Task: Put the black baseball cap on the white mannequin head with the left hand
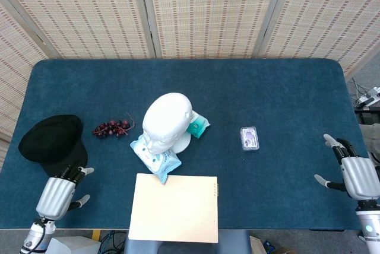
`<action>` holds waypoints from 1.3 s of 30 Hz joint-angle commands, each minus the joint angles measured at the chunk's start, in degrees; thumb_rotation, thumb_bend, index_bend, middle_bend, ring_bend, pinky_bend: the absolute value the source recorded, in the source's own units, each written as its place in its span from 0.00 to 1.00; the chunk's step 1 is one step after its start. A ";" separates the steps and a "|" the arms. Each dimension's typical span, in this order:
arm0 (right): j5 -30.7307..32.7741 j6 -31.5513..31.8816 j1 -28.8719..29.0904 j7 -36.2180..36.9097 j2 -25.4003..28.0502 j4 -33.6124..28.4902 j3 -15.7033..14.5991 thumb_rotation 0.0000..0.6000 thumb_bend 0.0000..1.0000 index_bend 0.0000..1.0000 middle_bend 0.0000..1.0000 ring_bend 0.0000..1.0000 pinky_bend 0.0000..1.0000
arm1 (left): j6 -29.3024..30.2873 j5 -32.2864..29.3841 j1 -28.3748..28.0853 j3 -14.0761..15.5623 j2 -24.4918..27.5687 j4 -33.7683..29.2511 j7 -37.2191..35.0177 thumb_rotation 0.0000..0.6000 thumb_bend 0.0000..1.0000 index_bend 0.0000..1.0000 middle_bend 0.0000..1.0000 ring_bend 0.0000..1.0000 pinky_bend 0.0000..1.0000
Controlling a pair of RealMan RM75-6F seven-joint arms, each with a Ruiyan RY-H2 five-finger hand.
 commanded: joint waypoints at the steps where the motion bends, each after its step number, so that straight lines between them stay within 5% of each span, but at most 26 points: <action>1: 0.02 0.00 -0.03 0.31 0.12 0.09 0.03 1.00 0.03 0.08 0.26 0.14 0.50 | -1.65 -0.97 -0.41 -0.04 -1.56 0.53 1.33 1.00 0.03 0.21 0.24 0.03 0.34; 17: -0.29 0.04 -0.12 1.94 0.62 0.43 0.01 1.00 0.03 0.08 0.26 0.14 0.50 | -7.15 -9.76 -2.30 -4.63 -8.04 3.18 10.18 1.00 0.02 0.20 0.18 0.00 0.23; 28: -0.27 -0.20 0.00 1.54 0.47 0.41 -0.03 1.00 0.03 0.08 0.27 0.14 0.50 | -5.35 -12.22 -2.71 -7.06 -11.16 7.73 10.27 1.00 0.02 0.19 0.13 0.00 0.18; 35: -0.15 -0.36 0.08 1.39 0.44 0.36 0.00 1.00 0.03 0.08 0.27 0.14 0.50 | -3.32 -15.64 -1.81 -8.91 -12.53 6.06 16.06 1.00 0.02 0.21 0.26 0.01 0.19; 39: -0.16 -0.27 0.04 1.46 0.46 0.36 0.02 1.00 0.03 0.08 0.26 0.14 0.50 | -2.68 -17.43 -1.45 -9.66 -12.73 4.27 18.73 1.00 0.02 0.30 0.39 0.11 0.26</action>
